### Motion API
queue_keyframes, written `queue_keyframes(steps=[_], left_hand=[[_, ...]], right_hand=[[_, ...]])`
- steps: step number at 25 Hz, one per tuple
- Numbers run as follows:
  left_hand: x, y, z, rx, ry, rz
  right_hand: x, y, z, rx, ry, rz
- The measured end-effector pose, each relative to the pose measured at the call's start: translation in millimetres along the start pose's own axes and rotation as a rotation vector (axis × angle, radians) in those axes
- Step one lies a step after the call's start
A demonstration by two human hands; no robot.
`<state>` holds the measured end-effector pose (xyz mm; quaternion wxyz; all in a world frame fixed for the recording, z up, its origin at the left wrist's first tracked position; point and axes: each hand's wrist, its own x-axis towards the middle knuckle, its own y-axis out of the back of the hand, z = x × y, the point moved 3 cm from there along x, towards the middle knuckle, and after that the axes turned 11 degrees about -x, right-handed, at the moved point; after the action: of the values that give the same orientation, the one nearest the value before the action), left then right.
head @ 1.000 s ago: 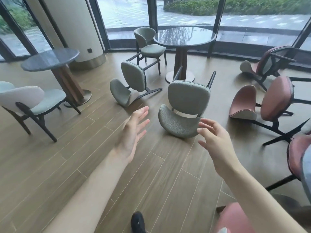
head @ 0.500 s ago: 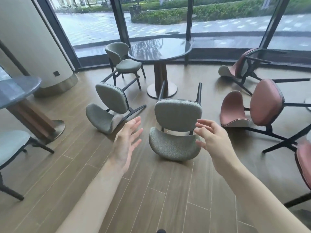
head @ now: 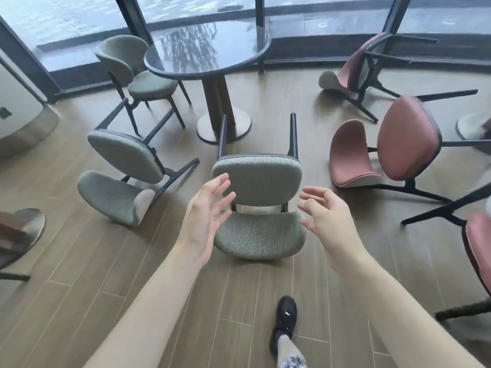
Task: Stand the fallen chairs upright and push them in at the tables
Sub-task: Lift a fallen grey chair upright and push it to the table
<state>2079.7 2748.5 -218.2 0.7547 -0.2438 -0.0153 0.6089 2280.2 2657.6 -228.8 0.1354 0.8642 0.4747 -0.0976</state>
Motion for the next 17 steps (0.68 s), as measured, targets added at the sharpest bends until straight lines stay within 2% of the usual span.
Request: queue_keyframes(steps=[6,10,13,17], left_hand=[[130.0,-8.6,-29.7,-0.081,0.023,0.054],[201.9,4.7,-68.7,-0.124,0.065,0.104],[252.6,25.1,-117.7,-0.173,0.117,0.133],[311.4,63.6,-208.9,-0.189,0.208,0.136]], right_hand=[[141.9,-41.3,14.7,-0.001,-0.085,-0.053],[206.7,-77.3,52.3,0.127,-0.216,-0.075],[251.5,-102.6,95.9,0.183,-0.270,-0.036],[298.6,-135.6,188.1,0.234,-0.354,0.021]])
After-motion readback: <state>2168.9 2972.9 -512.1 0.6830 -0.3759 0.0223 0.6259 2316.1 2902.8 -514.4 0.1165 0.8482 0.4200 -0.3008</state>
